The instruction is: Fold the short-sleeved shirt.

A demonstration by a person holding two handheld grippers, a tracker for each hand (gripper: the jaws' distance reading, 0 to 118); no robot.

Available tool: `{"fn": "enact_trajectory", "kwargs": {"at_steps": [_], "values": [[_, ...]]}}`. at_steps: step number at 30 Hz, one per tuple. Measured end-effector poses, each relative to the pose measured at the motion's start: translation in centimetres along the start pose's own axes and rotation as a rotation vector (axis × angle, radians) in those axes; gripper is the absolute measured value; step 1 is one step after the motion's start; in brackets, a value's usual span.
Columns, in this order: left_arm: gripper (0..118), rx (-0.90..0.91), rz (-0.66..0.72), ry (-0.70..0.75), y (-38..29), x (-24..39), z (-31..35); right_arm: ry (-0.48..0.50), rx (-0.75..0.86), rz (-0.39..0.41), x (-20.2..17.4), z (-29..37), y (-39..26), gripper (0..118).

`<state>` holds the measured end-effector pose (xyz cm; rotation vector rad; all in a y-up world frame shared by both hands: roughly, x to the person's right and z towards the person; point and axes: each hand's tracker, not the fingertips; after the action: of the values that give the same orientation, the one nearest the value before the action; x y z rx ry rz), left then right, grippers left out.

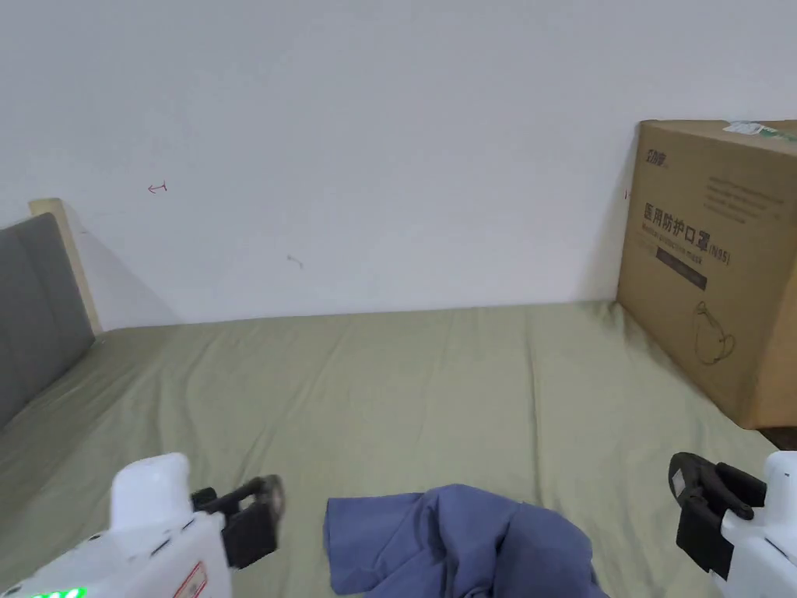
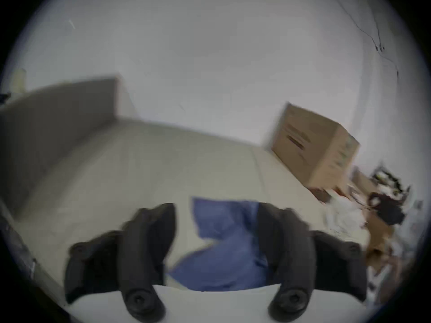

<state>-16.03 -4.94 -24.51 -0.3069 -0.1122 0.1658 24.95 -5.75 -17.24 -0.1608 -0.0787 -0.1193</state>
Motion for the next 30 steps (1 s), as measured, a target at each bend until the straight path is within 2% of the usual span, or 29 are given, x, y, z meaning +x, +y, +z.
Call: {"fn": "enact_trajectory", "kwargs": {"at_steps": [1, 2, 8, 13, 16, 20, 21, 22, 23, 24, 26, 30], "values": [[3, 0.038, -0.020, 0.014, -0.3, -0.5, 0.8, -0.010, 0.023, -0.005, -0.1, 0.4, 0.0, 0], [1, 0.057, -0.030, 0.027, -0.8, -0.8, 1.5, -0.020, 0.046, -0.008, -0.2, 0.7, 0.1, 0], [0, 0.075, 0.013, 0.040, -2.5, -2.3, 4.2, -0.040, 0.029, -0.010, -0.5, 0.9, 0.1, 0], [0, -0.003, -0.009, 0.008, -2.1, -2.1, 2.8, -0.034, 0.011, -0.010, -0.8, 1.0, -0.1, 0], [0, -0.214, -0.010, -0.006, -1.4, -2.0, -1.2, -0.019, -0.007, -0.005, -0.8, 0.4, -0.4, 0], [0, -0.633, 0.110, -0.052, -4.8, -3.6, -10.5, -0.002, -0.054, -0.006, -0.8, -0.7, -0.9, 0], [5, -0.690, 0.124, -0.059, -6.2, -4.1, -12.4, 0.004, -0.072, -0.010, -0.7, -1.1, -1.2, 0], [38, -0.727, 0.143, -0.060, -7.2, -4.6, -13.8, 0.006, -0.084, -0.009, -0.7, -1.3, -1.4, 0], [84, -0.756, 0.150, -0.025, -8.3, -4.7, -15.2, 0.008, -0.096, -0.008, -0.6, -1.6, -1.7, 0], [115, -0.796, 0.117, 0.005, -9.6, -4.7, -16.6, 0.008, -0.108, -0.006, -0.5, -1.9, -2.0, 0], [114, -0.848, 0.072, 0.040, -11.7, -4.8, -17.6, 0.008, -0.133, -0.001, -0.4, -2.5, -2.5, 0], [114, -0.948, 0.052, 0.012, -15.7, -4.1, -20.3, 0.009, -0.187, 0.005, 0.1, -4.3, -3.6, 0]]}}
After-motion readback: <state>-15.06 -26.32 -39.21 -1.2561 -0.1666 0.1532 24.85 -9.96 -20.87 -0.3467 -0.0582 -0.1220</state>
